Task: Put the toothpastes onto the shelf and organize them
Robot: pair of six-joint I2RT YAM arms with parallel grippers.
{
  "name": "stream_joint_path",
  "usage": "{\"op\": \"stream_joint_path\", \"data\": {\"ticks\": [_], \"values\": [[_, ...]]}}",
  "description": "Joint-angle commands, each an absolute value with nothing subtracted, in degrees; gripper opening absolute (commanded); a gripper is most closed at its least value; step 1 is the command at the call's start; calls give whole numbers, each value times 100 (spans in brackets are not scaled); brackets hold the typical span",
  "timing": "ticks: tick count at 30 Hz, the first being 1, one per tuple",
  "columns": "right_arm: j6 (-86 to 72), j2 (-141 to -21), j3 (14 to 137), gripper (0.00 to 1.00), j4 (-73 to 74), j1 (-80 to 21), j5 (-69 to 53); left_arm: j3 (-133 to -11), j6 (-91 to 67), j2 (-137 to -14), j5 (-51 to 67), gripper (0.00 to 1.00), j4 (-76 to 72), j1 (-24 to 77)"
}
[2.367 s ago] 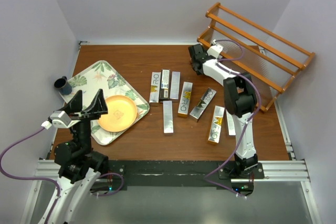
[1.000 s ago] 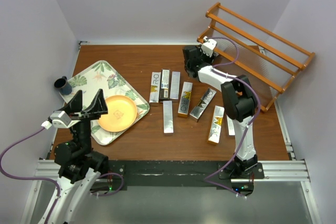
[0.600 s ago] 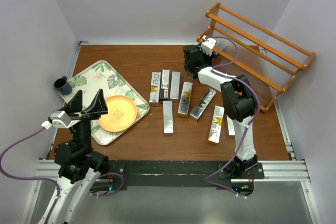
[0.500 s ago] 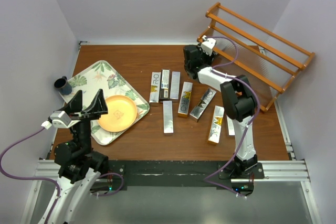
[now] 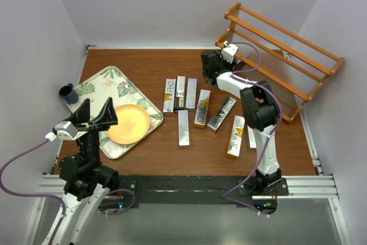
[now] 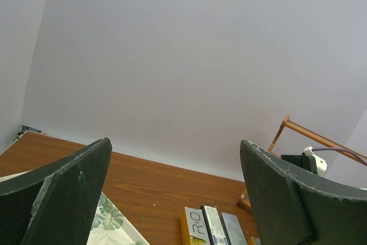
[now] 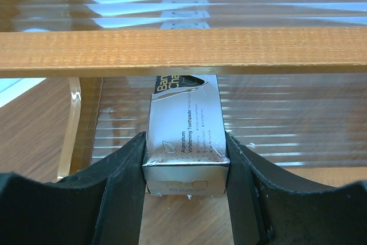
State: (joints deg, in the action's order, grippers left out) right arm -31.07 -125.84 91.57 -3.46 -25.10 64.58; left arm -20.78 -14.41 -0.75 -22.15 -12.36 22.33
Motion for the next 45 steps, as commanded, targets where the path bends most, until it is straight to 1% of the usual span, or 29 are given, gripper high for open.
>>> {"op": "stream_joint_path", "data": {"ticks": [1, 4, 7, 9, 10, 13, 15, 16, 20, 22, 31, 41, 43, 45], "values": [[-3559, -12630, 9448, 14, -158, -2470, 6592, -2224, -1468, -35, -2206, 100, -1345, 2276], [-3638, -12647, 9457, 17, -44, -2470, 6539, -2224, -1468, -35, -2206, 100, -1353, 2276], [-3726, -12682, 9492, 23, 183, -2452, 6469, -2232, -1468, -35, -2206, 100, -1354, 2276], [-3919, -12683, 9527, 30, 386, -2452, 6407, -2224, -1468, -26, -2197, 100, -1354, 2276], [-3963, -12665, 9501, 36, 456, -2452, 6312, -2232, -1468, -26, -2197, 100, -1354, 2276], [-4139, -12639, 9440, 41, 623, -2452, 6170, -2232, -1468, -35, -2197, 100, -1354, 2276], [-4271, -12630, 9439, 42, 720, -2443, 6153, -2224, -1468, -35, -2197, 100, -1354, 2285], [-4280, -12639, 9466, 44, 782, -2452, 6109, -2232, -1468, -26, -2197, 100, -1354, 2285], [-4359, -12735, 9580, 45, 984, -2443, 6047, -2232, -1468, -26, -2197, 100, -1345, 2285], [-4359, -12762, 9633, 48, 1045, -2435, 6003, -2224, -1468, -35, -2197, 100, -1345, 2294], [-4614, -12972, 9887, 50, 1537, -2356, 5845, -2224, -1468, -35, -2197, 100, -1336, 2285], [-4483, -13052, 10002, 51, 1503, -2294, 5783, -2224, -1468, -35, -2197, 100, -1336, 2285], [-4430, -13043, 10011, 54, 1477, -2294, 5740, -2224, -1468, -26, -2197, 100, -1336, 2285], [-4430, -13025, 9993, 60, 1477, -2294, 5704, -2232, -1468, -35, -2189, 100, -1345, 2285]]}}
